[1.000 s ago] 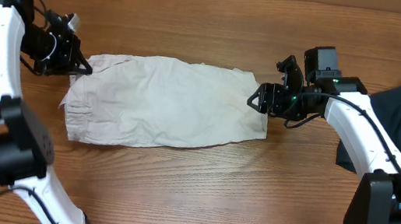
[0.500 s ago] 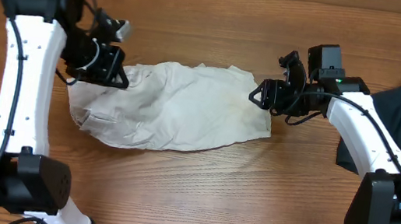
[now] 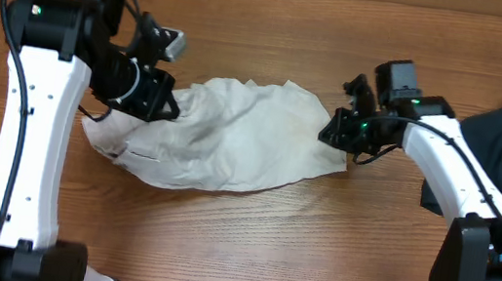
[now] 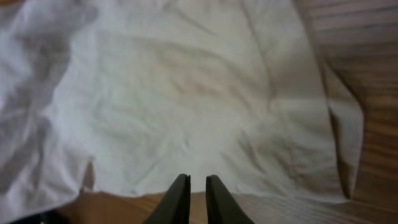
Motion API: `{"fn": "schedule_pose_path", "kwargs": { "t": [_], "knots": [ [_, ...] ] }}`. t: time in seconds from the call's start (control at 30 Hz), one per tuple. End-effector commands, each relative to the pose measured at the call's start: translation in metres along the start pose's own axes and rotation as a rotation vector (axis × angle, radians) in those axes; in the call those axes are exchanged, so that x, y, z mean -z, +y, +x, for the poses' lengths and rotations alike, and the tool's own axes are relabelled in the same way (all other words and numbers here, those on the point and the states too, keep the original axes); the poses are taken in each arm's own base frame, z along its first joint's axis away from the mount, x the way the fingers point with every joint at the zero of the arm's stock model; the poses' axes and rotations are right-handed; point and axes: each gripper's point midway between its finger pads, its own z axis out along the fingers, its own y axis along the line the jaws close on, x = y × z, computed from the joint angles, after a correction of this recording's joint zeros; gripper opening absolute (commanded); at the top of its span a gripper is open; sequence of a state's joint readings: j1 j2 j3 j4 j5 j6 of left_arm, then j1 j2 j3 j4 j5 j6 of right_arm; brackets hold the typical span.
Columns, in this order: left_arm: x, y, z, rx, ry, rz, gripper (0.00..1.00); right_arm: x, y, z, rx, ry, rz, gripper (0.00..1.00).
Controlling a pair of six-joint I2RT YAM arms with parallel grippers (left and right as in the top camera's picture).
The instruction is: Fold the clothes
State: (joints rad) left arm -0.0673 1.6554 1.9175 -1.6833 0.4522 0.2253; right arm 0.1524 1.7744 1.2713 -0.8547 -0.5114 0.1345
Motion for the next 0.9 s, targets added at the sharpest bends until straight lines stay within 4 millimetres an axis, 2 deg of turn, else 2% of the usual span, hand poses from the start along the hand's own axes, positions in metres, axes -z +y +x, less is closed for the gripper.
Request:
{"fn": "schedule_pose_path", "kwargs": {
  "t": [0.0,0.17,0.27,0.4,0.47,0.53,0.6,0.67,0.7,0.73,0.8,0.87],
  "knots": [
    [0.021,-0.017,0.007,-0.018,-0.078,0.001,0.04,0.013,0.021,-0.006,0.079,-0.031,-0.12,0.13],
    [0.053,-0.035,0.019,-0.081,-0.201,-0.032,0.04,0.015,0.043,0.001,0.157,-0.01,-0.234,0.13],
    [0.072,-0.046,0.026,-0.123,-0.286,-0.05,0.04,0.015,0.043,0.001,0.158,-0.01,-0.236,0.13],
    [0.11,-0.064,0.025,-0.161,-0.486,-0.076,0.04,0.015,0.043,0.002,0.154,-0.005,-0.236,0.13],
    [0.127,-0.081,0.025,-0.198,-0.567,-0.036,0.04,0.015,0.043,0.002,0.153,-0.004,-0.235,0.13],
    [0.151,-0.111,0.026,-0.261,-0.658,0.059,0.04,0.015,0.043,0.002,0.154,-0.006,-0.236,0.13],
    [0.168,-0.128,0.028,-0.308,-0.708,0.103,0.04,0.015,0.043,0.002,0.155,-0.007,-0.235,0.13],
    [0.19,-0.135,0.03,-0.323,-0.777,0.067,0.04,0.015,0.043,0.002,0.155,-0.007,-0.235,0.13],
    [0.195,-0.131,0.029,-0.313,-0.795,0.029,0.04,0.015,0.043,0.002,0.155,-0.007,-0.235,0.13],
    [0.2,-0.118,0.027,-0.27,-0.813,-0.049,0.04,0.015,0.043,0.002,0.155,-0.007,-0.235,0.13],
    [0.206,-0.069,0.021,-0.113,-0.823,-0.298,0.04,0.015,0.043,0.001,0.155,-0.007,-0.235,0.13],
    [0.2,-0.027,0.013,-0.03,-0.75,-0.479,0.04,0.015,0.042,0.002,0.155,-0.007,-0.232,0.13]
  ]
}}
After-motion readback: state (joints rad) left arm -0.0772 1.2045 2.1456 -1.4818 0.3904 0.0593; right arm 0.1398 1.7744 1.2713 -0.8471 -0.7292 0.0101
